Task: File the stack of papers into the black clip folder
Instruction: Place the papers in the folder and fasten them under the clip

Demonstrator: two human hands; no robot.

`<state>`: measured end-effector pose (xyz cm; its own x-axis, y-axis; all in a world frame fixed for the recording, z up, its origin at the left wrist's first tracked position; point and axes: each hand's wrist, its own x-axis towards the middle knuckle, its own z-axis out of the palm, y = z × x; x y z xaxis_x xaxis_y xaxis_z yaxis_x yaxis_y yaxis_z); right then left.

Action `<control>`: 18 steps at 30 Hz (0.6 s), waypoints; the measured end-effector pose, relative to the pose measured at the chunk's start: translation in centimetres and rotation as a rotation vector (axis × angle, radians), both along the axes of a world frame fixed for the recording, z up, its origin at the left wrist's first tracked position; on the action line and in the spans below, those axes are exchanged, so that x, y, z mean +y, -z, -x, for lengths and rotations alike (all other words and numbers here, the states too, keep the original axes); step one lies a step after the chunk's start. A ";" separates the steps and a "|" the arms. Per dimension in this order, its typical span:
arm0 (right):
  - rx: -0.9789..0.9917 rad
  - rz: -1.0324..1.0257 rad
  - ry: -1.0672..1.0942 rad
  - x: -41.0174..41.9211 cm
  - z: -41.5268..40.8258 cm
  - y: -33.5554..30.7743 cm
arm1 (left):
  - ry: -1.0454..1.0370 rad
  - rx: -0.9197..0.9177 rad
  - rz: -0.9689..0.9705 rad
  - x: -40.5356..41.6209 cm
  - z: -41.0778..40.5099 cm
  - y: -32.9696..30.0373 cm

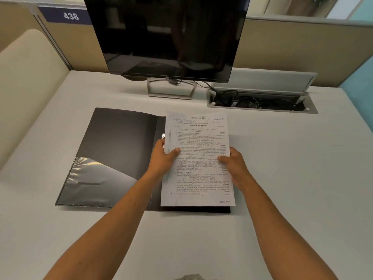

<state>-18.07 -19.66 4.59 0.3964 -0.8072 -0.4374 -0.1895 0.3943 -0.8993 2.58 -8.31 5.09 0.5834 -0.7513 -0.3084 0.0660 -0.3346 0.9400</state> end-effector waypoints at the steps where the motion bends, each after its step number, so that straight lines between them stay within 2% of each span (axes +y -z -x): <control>1: -0.014 -0.010 0.012 -0.1 0.0 0.1 | -0.006 -0.028 -0.007 -0.1 -0.4 0.1; 5: -0.076 -0.063 0.048 -0.7 0.2 0.6 | -0.095 -0.178 -0.032 -0.2 -2.2 0.8; 10: -0.056 -0.099 0.076 -1.2 -0.1 1.5 | -0.147 -0.336 -0.083 -0.2 -3.9 1.6; 13: -0.030 -0.107 0.081 -1.5 -0.4 1.7 | -0.065 -0.331 -0.176 -0.4 -4.5 1.9; 18: -0.003 -0.099 0.081 -1.9 -0.8 2.0 | -0.020 -0.323 -0.203 -0.5 -4.5 2.3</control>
<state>-17.31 -21.55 2.57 0.3326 -0.7894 -0.5159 -0.1509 0.4955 -0.8554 7.11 -8.80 2.81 0.6886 -0.6814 -0.2483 -0.2142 -0.5182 0.8280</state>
